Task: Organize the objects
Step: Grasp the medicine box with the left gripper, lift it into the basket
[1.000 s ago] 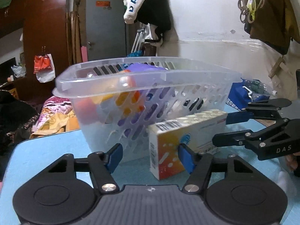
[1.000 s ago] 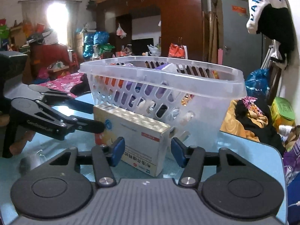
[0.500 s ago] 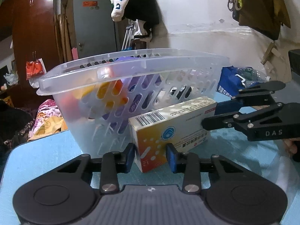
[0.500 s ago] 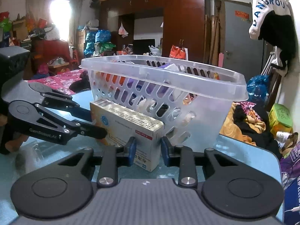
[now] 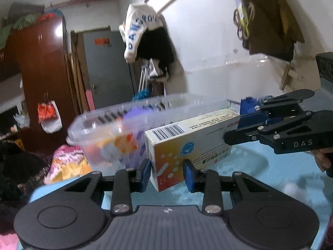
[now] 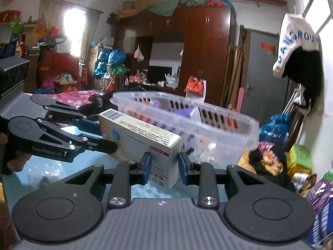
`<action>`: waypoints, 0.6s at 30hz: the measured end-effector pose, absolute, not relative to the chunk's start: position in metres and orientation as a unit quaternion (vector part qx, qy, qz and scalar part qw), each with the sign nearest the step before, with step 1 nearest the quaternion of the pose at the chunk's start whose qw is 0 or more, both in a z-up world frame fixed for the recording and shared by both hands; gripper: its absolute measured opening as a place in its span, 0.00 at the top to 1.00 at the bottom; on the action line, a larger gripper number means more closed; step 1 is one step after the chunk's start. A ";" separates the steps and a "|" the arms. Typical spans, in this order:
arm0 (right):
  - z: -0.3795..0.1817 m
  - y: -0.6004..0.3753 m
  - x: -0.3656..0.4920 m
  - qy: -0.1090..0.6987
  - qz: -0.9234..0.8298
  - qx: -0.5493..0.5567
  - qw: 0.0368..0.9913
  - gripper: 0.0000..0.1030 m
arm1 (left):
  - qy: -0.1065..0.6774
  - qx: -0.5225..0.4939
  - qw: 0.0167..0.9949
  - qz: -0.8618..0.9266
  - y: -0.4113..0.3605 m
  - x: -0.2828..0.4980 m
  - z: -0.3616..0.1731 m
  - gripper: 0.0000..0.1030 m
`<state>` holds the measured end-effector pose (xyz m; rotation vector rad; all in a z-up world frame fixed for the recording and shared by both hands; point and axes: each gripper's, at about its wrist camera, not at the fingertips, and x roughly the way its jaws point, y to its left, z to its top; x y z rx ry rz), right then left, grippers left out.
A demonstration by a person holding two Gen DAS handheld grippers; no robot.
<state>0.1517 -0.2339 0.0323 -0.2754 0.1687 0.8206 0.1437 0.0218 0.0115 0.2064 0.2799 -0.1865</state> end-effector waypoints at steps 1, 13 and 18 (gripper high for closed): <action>0.038 -0.234 0.148 0.073 0.395 -0.137 0.905 0.69 | 0.133 0.105 0.981 -0.093 0.020 0.140 0.017 0.63; 0.101 -0.229 0.181 0.037 0.364 -0.128 0.922 0.69 | 0.081 0.142 0.983 -0.087 0.005 0.167 0.099 0.63; 0.104 -0.220 0.207 0.050 0.348 -0.134 0.927 0.69 | 0.095 0.147 0.981 -0.086 0.003 0.203 0.108 0.63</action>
